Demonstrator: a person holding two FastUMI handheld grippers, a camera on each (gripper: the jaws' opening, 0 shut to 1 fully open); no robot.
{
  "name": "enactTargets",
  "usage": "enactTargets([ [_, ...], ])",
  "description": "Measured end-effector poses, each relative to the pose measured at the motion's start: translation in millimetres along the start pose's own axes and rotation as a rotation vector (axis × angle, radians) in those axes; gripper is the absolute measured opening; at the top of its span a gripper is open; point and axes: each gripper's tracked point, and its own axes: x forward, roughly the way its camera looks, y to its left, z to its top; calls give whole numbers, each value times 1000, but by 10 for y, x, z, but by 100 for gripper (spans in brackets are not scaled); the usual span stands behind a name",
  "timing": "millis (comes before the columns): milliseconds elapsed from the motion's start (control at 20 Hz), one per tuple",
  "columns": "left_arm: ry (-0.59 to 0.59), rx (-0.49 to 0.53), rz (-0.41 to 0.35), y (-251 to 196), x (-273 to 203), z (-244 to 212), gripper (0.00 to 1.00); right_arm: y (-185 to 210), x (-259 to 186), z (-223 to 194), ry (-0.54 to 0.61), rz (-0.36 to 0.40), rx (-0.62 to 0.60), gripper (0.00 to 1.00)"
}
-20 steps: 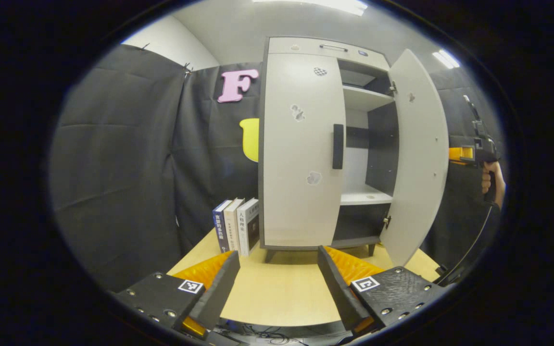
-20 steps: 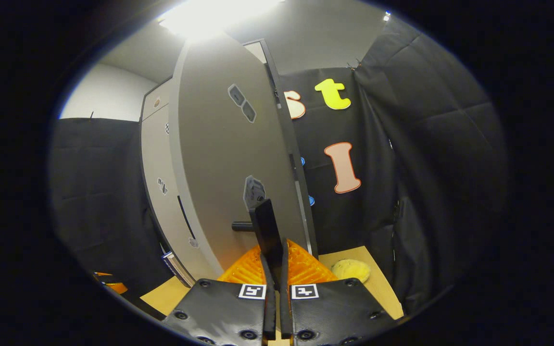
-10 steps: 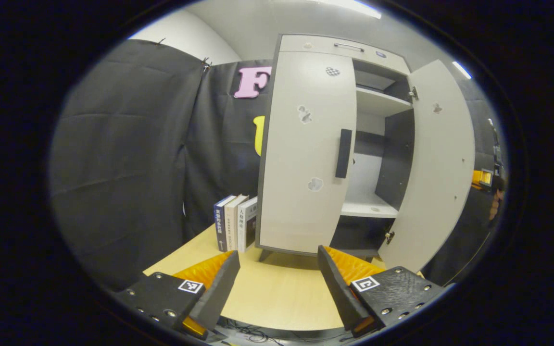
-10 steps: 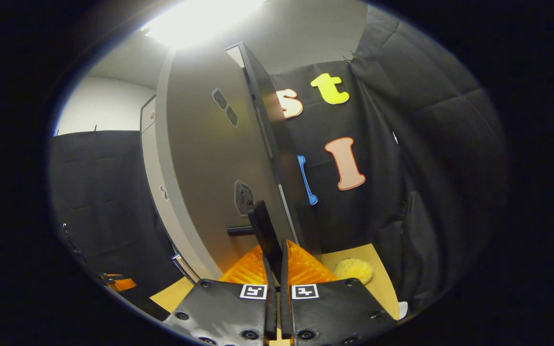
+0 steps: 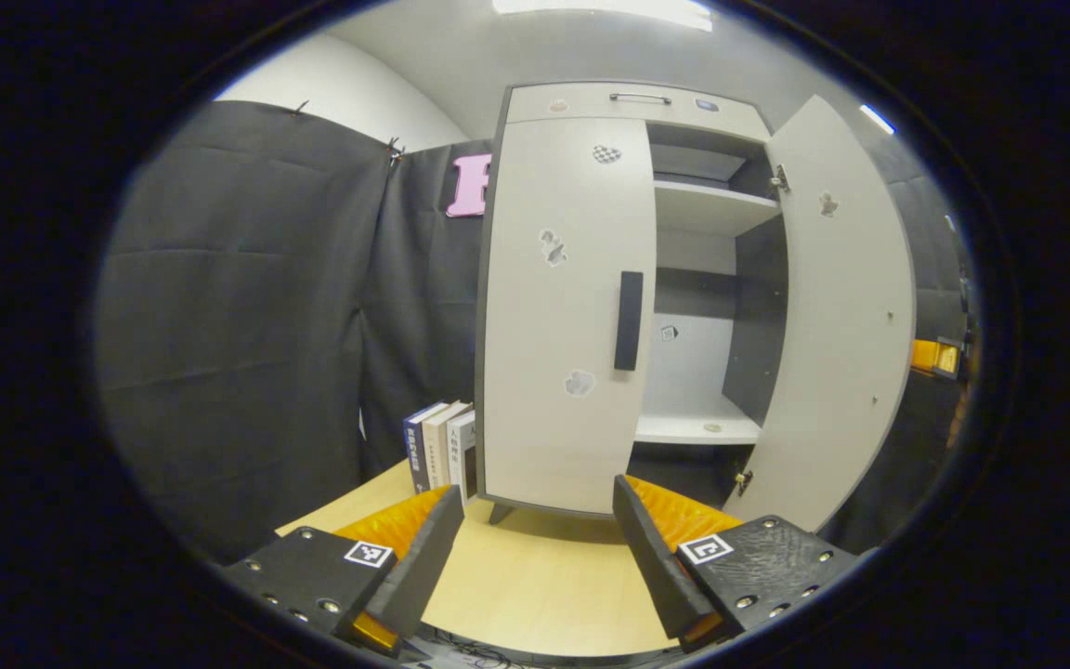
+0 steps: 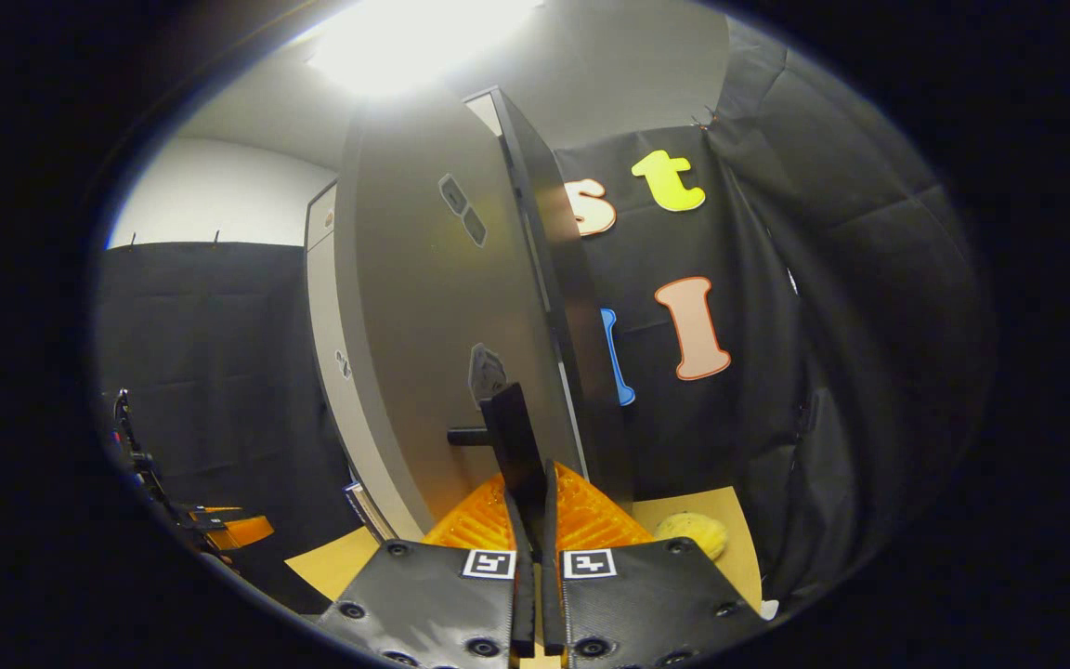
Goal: Open the right door of the double-door shoe cabinet with the right hand, and open the left door with the left hand.
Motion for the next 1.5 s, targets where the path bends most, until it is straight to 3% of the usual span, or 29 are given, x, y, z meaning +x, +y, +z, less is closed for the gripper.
enactTargets([
  [200, -30, 27, -7, -203, 165, 179, 96, 54, 2, -6, 14, -10, 3, 1],
  [250, -36, 31, -10, -249, 207, 218, 96, 34, -12, -21, 22, -13, 11, 8],
  [400, -45, 41, -50, -395, 405, 294, 95, 39, -120, -110, 72, -8, 52, 15],
  [450, -45, 44, -71, -441, 502, 314, 95, 5, -233, -165, 87, -22, 61, 26],
  [550, -49, 51, -114, -545, 694, 387, 95, -135, -422, -220, 89, -79, 65, 36],
  [650, -62, 52, -155, -611, 915, 506, 95, -311, -549, -208, 83, -160, 83, 79],
  [700, -76, 48, -176, -649, 1030, 594, 97, -383, -624, -194, 69, -201, 96, 95],
  [900, -119, 32, -273, -832, 1491, 941, 96, -716, -829, 45, -20, -372, 110, 96],
  [1100, -144, 10, -322, -981, 1921, 1198, 96, -977, -1117, 90, -45, -533, 29, 96],
  [1500, -159, 58, -349, -1240, 2527, 1366, 95, -902, -1426, -139, -7, -660, 9, 96],
])
